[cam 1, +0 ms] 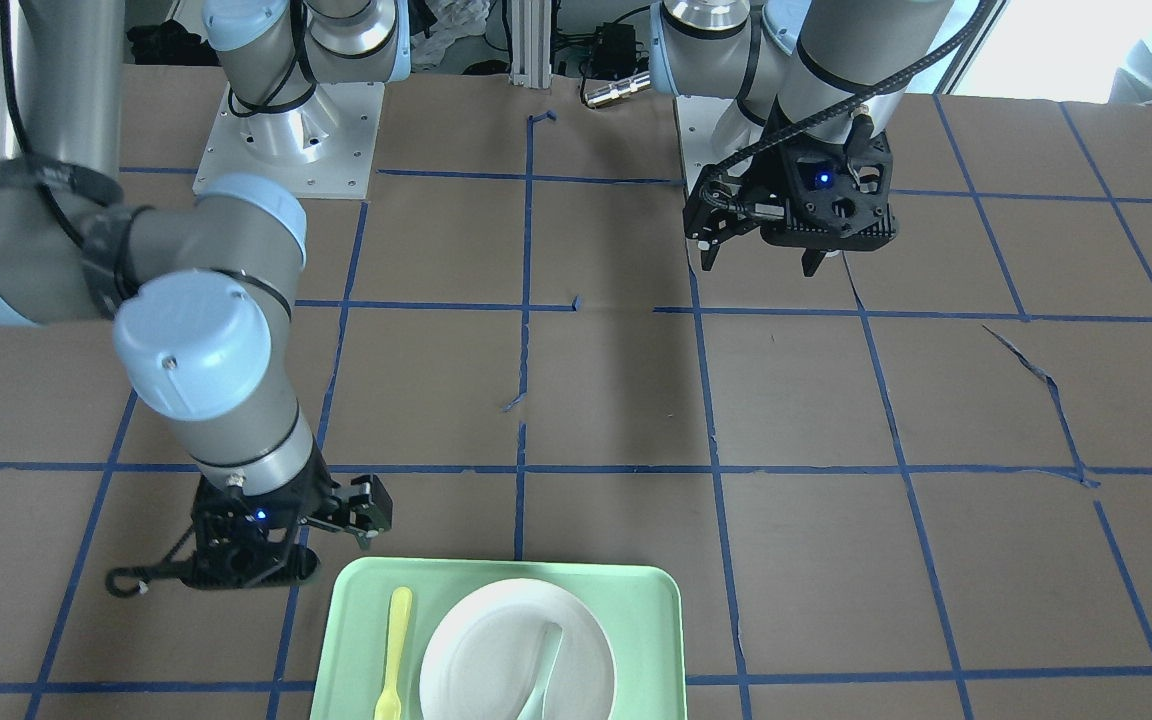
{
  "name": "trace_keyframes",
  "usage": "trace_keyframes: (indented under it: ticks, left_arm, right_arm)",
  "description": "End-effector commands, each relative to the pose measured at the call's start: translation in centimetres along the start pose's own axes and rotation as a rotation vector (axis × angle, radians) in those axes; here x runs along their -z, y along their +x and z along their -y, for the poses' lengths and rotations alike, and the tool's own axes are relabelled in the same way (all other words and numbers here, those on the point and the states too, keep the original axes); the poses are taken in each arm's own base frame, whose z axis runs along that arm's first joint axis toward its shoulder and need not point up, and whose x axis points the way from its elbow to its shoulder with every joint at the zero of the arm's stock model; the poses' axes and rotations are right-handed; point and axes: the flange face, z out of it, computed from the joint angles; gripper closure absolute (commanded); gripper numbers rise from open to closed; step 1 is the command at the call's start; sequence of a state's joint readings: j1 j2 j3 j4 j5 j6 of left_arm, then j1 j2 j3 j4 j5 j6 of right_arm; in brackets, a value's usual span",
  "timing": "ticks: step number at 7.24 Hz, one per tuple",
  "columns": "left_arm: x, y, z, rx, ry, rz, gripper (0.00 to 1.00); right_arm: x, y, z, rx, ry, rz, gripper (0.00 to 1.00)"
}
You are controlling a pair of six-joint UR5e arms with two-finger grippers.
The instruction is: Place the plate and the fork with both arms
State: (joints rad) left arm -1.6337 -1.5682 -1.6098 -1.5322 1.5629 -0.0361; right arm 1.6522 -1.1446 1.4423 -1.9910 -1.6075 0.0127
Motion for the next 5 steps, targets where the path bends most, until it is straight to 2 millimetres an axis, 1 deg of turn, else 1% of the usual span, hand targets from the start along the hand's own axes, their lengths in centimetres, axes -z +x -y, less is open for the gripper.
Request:
trace_keyframes:
  ticks: [1,2,3,4,5]
  left_arm:
    - [0.1,0.0,0.0,0.004,0.001,0.002,0.00]
    - [0.0,0.0,0.0,0.004,-0.001,0.003,0.00]
    - [0.1,0.0,-0.1,0.005,0.001,0.003,0.00]
    - [0.2,0.0,0.0,0.001,0.004,0.002,0.00]
    - [0.3,0.0,0.0,-0.001,0.005,0.000,0.00]
  right_arm:
    - [9.8,1.3,-5.5,-0.017,-0.044,-0.028,0.00]
    - [13.3,1.2,-8.2,-0.021,-0.064,-0.015,0.00]
    - [16.2,1.6,-10.5,-0.065,-0.029,-0.012,0.00]
    - [16.4,1.3,-11.9,-0.097,-0.033,0.013,0.00]
    - [15.7,1.0,-13.1,-0.097,-0.048,0.046,0.00]
